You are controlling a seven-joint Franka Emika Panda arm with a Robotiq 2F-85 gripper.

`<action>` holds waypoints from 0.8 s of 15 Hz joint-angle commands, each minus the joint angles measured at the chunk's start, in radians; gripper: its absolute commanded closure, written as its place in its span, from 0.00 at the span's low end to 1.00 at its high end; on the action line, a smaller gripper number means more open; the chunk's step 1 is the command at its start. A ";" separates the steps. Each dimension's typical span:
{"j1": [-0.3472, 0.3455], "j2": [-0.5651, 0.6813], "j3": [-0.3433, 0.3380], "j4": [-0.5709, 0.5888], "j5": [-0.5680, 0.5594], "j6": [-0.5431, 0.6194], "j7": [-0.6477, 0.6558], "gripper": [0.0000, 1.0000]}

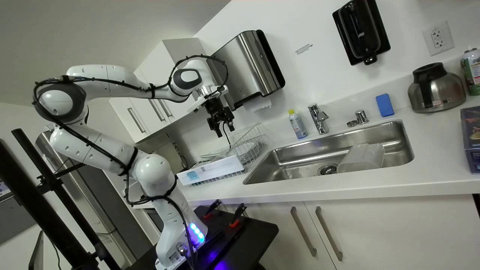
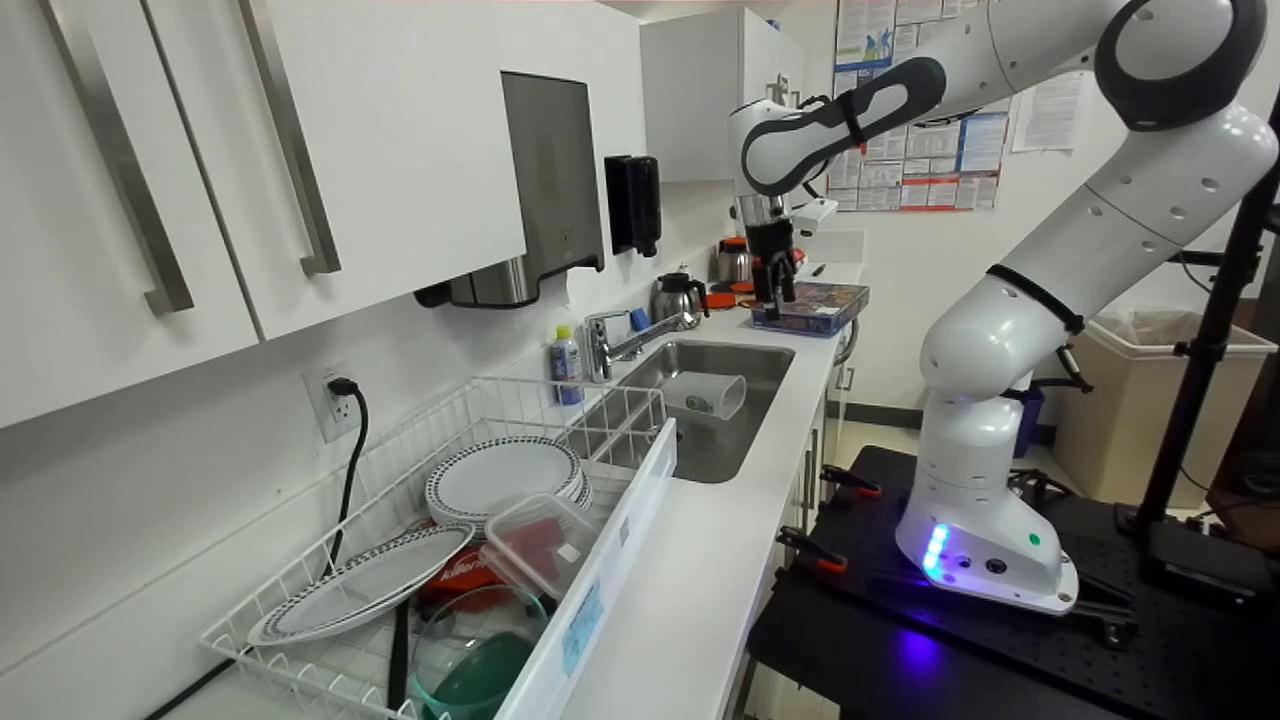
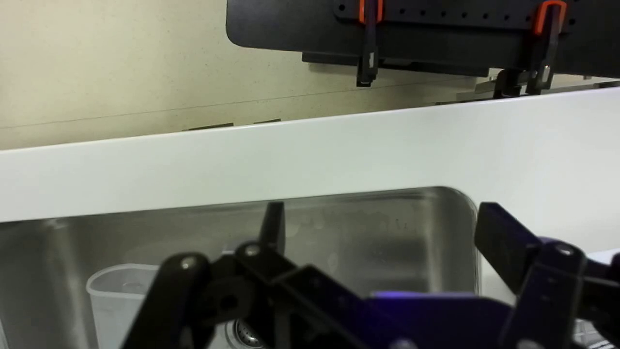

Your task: Open the tap

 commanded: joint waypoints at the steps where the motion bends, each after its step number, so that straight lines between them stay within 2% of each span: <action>1: 0.005 0.000 -0.004 0.002 -0.002 -0.002 0.002 0.00; 3: -0.022 0.037 -0.010 0.021 0.009 0.061 0.087 0.00; 6: -0.058 0.110 -0.054 0.069 0.038 0.174 0.165 0.00; 10: -0.098 0.259 -0.142 0.143 0.116 0.402 0.183 0.00; 12: -0.108 0.349 -0.161 0.178 0.180 0.515 0.217 0.00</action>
